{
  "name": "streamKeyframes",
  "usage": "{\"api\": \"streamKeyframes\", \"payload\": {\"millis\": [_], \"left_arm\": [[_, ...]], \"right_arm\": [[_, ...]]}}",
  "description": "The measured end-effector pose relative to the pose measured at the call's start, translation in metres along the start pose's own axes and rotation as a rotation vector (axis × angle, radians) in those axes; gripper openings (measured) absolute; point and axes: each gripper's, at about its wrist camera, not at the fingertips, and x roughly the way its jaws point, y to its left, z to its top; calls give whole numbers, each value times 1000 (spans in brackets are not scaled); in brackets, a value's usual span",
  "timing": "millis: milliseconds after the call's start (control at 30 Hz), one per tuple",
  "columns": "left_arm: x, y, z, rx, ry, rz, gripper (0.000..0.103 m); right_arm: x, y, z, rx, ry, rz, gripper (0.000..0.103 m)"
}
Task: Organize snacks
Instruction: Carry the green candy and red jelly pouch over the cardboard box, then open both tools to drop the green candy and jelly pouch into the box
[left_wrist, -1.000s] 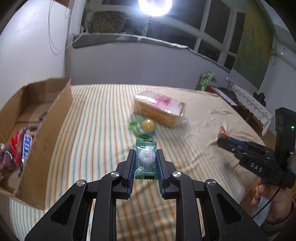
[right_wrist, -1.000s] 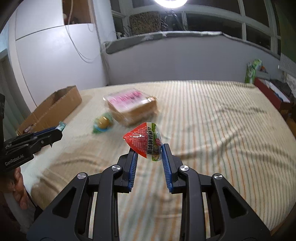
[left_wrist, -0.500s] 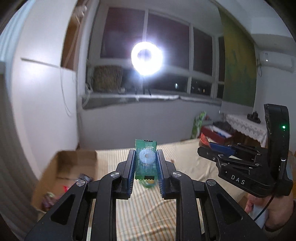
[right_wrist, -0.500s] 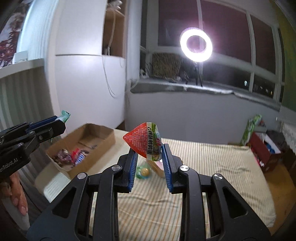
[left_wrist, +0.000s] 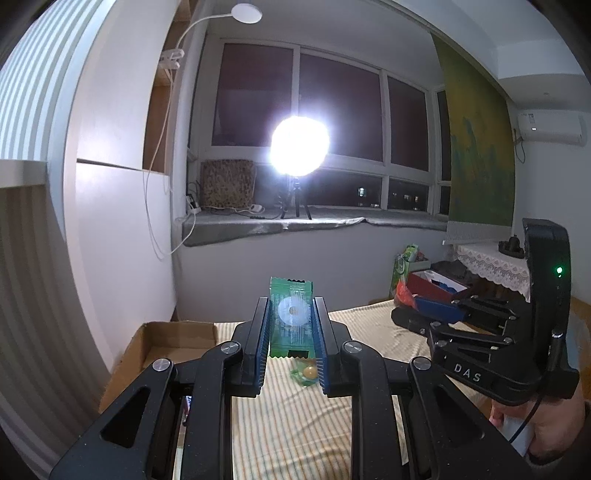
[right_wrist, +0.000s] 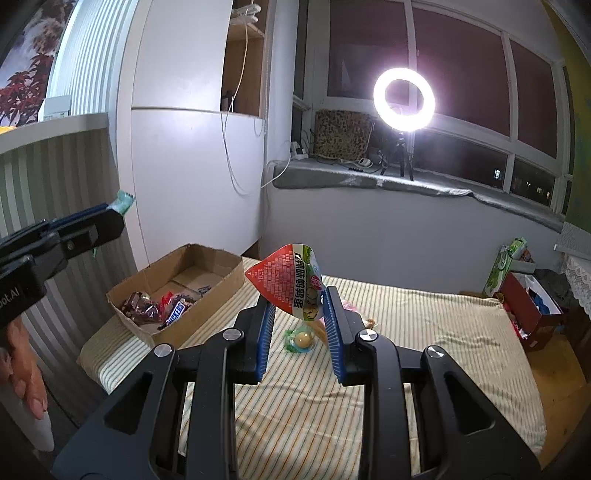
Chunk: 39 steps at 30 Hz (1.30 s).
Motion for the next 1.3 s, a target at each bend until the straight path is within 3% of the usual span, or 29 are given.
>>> {"api": "streamKeyframes", "payload": {"millis": [333,667,833,1100,1300], "left_arm": [[21,37,-20,-56,44,27,20],[18,158,-56,-202,118,250,20],[3,184,-52,-214,105,333,20],[12,181,-52,-210,107,291,20],[38,188,-63,-221,153,252,20]], "right_arm": [[74,48,-6,-59,104,86,27],[156,147,-3,-144,149,322,27],[164,165,2,-162,136,366,27],[171,164,-3,-168,151,370,28],[203,168,-16,-171,197,372,28]]}}
